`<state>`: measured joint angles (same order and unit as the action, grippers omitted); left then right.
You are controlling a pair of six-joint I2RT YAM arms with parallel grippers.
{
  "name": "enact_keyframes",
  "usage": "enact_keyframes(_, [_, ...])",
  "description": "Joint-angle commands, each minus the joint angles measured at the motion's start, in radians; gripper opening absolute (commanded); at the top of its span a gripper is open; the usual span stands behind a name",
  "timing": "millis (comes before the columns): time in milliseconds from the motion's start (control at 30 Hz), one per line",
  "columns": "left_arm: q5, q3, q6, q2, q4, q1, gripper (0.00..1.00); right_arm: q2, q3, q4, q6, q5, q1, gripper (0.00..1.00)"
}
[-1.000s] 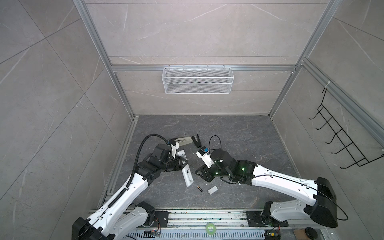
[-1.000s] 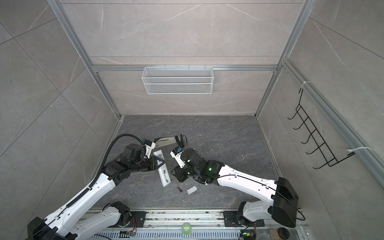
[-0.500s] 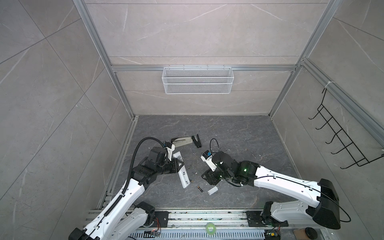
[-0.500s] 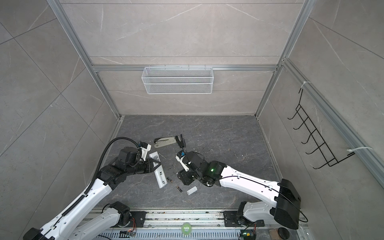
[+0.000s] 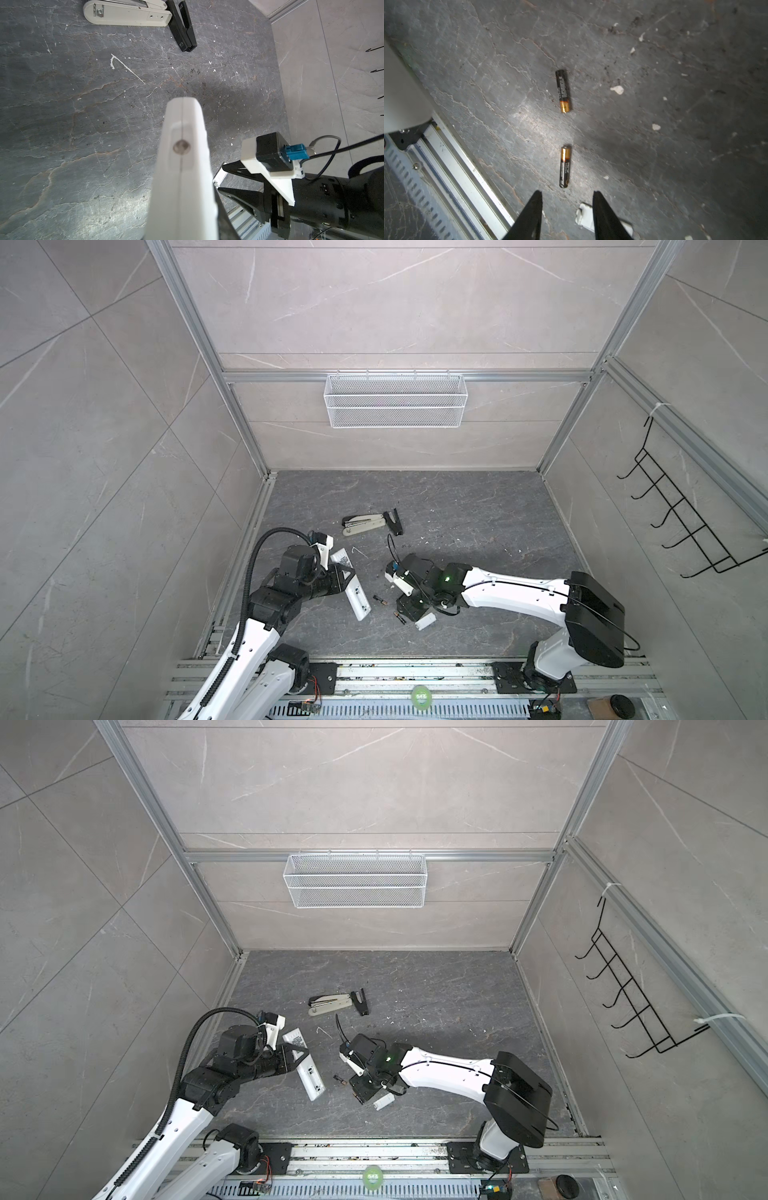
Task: Load the batteries into the remote control
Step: 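Raise the right gripper off the opened remote and move toward the batteries, then lower the right gripper and grasp the nearer AA battery by its end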
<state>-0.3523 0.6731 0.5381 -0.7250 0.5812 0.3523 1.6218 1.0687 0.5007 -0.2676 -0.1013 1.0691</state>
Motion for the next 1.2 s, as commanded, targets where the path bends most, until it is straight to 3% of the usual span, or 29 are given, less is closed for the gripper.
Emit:
enact_keyframes(0, [-0.059,-0.021,0.004,0.025,-0.056,-0.01,0.0,0.044,0.053,0.0,0.023,0.0,0.019,0.4])
enact_keyframes(400, [-0.075,-0.059,0.023,0.082,-0.106,-0.013,0.0,0.175,0.129,0.024,0.03,0.04,0.047,0.36])
enact_keyframes(1167, [-0.073,-0.078,0.044,0.111,-0.097,-0.016,0.0,0.25,0.119,0.022,0.007,0.065,0.049,0.3])
